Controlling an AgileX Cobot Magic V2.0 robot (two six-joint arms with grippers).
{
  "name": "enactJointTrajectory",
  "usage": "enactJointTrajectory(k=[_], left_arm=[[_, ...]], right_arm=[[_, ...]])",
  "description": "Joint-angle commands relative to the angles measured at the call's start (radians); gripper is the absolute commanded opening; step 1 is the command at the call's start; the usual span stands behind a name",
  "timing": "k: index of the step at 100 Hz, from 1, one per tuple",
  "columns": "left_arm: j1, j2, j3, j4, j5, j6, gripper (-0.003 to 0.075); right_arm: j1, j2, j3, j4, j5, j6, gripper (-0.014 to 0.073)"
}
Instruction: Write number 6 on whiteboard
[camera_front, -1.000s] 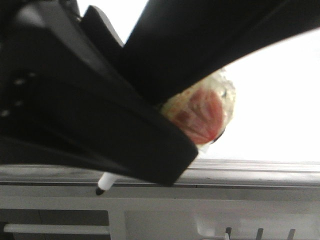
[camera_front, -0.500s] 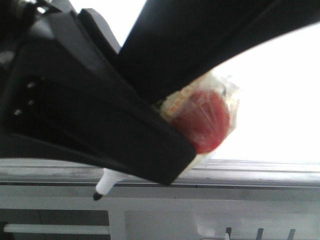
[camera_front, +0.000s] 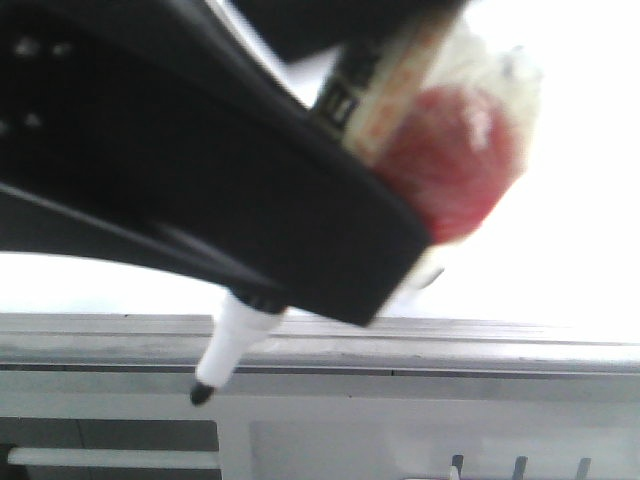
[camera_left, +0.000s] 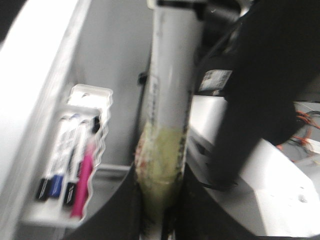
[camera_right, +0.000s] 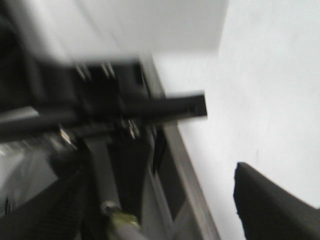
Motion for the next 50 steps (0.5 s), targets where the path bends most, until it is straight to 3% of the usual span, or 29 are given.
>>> enactJointTrajectory(k=[1,8,16,21,50], left_arm=[[0.045,-0.009,-0.022,-0.076,-0.059,-0.048,-0.0019],[0.073,-0.009,-0.020,-0.139,-0.117,-0.066,-0.0019],[0.086,-0.009,-0.020,-0.218,-0.206,-0.072,-0.0019],[0.086,-0.009,-0.020,-0.263,-0.279,-0.072,-0.0019],[0.037,0.002,-0.020,-0.431,-0.682,-0.074,-0.0019]], right_arm=[[-0.036,-0.086,-0.044,0.033,-0.153,0.002,0.0411],[-0.071,-0.128,-0.044,0.031,-0.146,0.002,0.0270],[-0.116,-0.173,-0.044,0.023,-0.114,0.002,0.0027],[-0.145,-0.194,-0.044,0.018,-0.093,0.002,-0.0070],[-0.199,-0.234,-0.043,0.018,0.011,0.002,-0.0065]])
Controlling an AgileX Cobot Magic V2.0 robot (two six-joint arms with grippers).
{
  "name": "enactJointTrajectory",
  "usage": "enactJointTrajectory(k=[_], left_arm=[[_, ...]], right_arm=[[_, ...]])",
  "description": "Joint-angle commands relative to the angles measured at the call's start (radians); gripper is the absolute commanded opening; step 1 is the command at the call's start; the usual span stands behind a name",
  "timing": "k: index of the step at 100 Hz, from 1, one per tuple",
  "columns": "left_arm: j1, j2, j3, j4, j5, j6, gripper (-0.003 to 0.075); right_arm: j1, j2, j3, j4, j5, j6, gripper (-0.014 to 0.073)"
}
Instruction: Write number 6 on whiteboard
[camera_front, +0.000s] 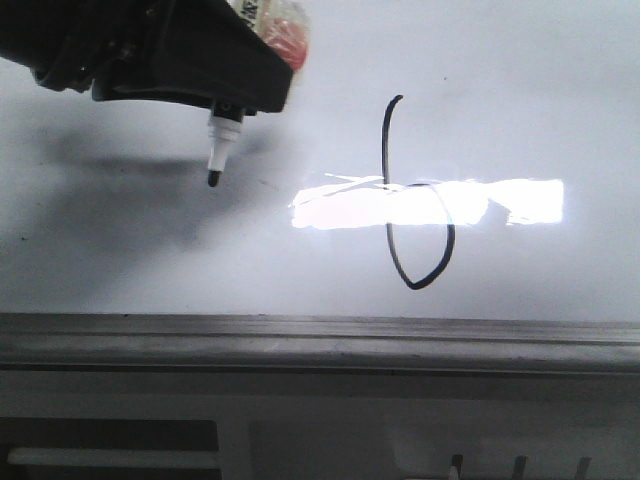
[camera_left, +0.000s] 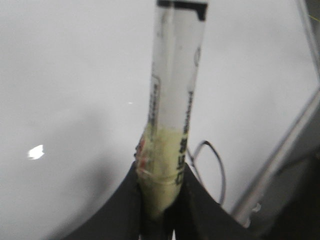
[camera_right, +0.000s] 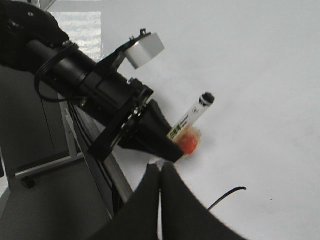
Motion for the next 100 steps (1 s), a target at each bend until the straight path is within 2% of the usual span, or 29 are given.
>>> enactJointTrajectory(k=[1,21,44,68,94,100], left_arm=[[-0.024,-0.006,-0.026,-0.080,-0.109,-0.011,-0.0019],[-0.084,0.062,-0.018,-0.240,-0.214,-0.011,-0.0019],[-0.149,0.139,-0.018,-0.240,-0.322,-0.011,-0.0019],[-0.157,0.167,-0.018,-0.238,-0.507,-0.011,-0.0019],[-0.157,0.167,-0.018,-0.236,-0.528,-0.011,-0.0018],[-0.157,0.167,-0.018,-0.236,-0.537,-0.011,0.0002]], right_arm=[[-0.008,-0.006,-0.031,-0.002,-0.035,-0.001,-0.0065],[-0.008,-0.006,-0.031,-0.002,-0.014,-0.001,-0.0065],[-0.008,-0.006,-0.031,-0.002,-0.009,-0.001,-0.0065],[-0.008,-0.006,-0.031,-0.002,0.002,-0.001,-0.0065],[-0.008,-0.006,-0.031,-0.002,0.007,-0.001,-0.0065],[-0.008,-0.006,-0.031,-0.002,0.007,-0.001,-0.0065]])
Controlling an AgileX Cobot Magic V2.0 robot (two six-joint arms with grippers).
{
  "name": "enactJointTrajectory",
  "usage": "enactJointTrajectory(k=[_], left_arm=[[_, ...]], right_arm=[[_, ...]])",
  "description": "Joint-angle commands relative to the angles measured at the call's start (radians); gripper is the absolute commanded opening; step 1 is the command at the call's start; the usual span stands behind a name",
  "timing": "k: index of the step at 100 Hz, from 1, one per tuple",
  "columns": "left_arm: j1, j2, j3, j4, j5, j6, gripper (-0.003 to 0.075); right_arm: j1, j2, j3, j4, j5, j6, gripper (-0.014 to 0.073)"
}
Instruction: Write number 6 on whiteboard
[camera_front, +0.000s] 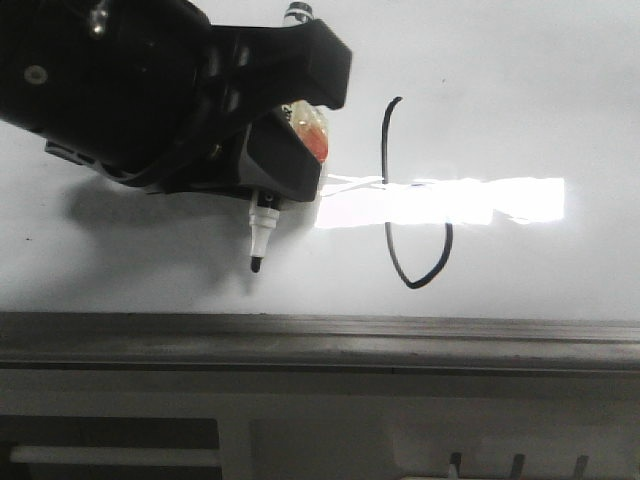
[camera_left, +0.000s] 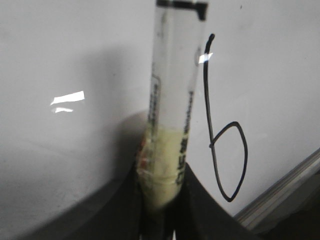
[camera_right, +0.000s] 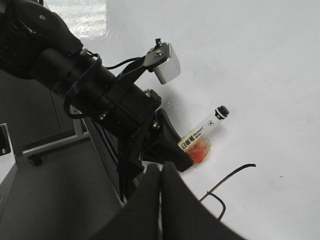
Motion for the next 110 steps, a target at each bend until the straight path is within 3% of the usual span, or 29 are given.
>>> enactJointTrajectory(k=[1,8,24,32,55,75,97,104,110], left_arm=[[0.019,0.020,-0.004,-0.012,-0.257,-0.003,0.0008],[0.019,0.020,-0.004,-0.012,-0.270,-0.003,0.0094],[0.019,0.020,-0.004,-0.012,-0.323,-0.028,0.0379],[0.019,0.020,-0.004,-0.012,-0.346,-0.037,0.0418],[0.019,0.020,-0.004,-0.012,-0.371,-0.037,0.0433],[0.014,-0.013,-0.038,-0.010,-0.350,-0.037,0.0566],[-0.040,-0.191,-0.059,-0.006,-0.357,0.023,0.0559],[-0.064,-0.273,-0.039,-0.011,-0.399,0.091,0.0494],[-0.090,-0.352,-0.004,-0.011,-0.492,0.122,0.0373]], right_arm=[[-0.007,-0.006,-0.031,-0.002,-0.066,-0.001,-0.0065],[-0.007,-0.006,-0.031,-0.002,-0.066,-0.001,-0.0065],[-0.007,-0.006,-0.031,-0.002,-0.066,-0.001,-0.0065],[-0.007,-0.006,-0.031,-0.002,-0.066,-0.001,-0.0065],[-0.007,-0.006,-0.031,-0.002,-0.066,-0.001,-0.0065],[-0.007,-0.006,-0.031,-0.002,-0.068,-0.001,-0.0065],[-0.007,-0.041,-0.031,-0.003,-0.074,-0.001,-0.0065],[-0.007,-0.075,-0.024,-0.012,-0.059,-0.001,-0.0064],[-0.007,-0.132,0.005,-0.057,-0.054,-0.001,-0.0064]])
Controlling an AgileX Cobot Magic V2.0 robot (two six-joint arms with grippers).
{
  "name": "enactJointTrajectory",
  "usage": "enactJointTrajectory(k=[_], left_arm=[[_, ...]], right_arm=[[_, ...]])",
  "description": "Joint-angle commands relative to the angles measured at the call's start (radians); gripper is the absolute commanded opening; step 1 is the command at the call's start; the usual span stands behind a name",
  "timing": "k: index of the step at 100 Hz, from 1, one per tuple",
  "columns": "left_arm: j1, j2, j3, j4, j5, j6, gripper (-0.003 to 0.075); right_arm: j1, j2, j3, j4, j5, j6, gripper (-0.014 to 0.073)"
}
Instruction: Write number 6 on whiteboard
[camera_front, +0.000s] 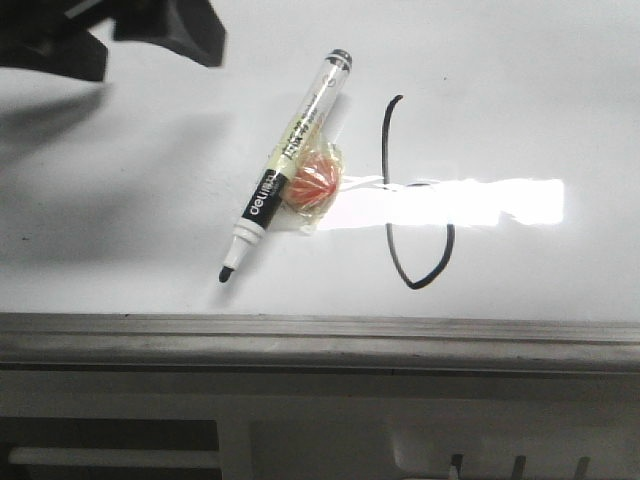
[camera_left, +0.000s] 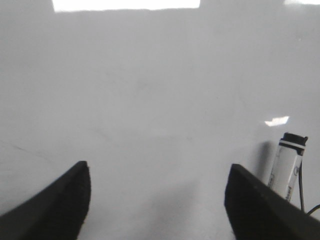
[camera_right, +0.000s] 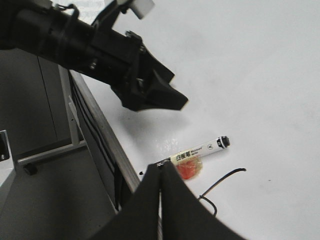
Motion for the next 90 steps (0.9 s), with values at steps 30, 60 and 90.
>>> enactJointTrajectory(k=[30,60,90], left_arm=[[-0.092,-0.524,0.306,0.007,-0.103,0.108,-0.0019],[-0.092,-0.670,0.401,0.007,-0.023,0.108,-0.0019],[-0.092,-0.670,0.401,0.007,-0.023,0.108,-0.0019]], right_arm=[[-0.010,-0.426,0.299,-0.183,-0.073,0.012,-0.0064],[-0.010,-0.585,0.381,-0.169,-0.066,0.012,-0.0064],[-0.010,-0.585,0.382,-0.169,-0.058,0.012,-0.0064]])
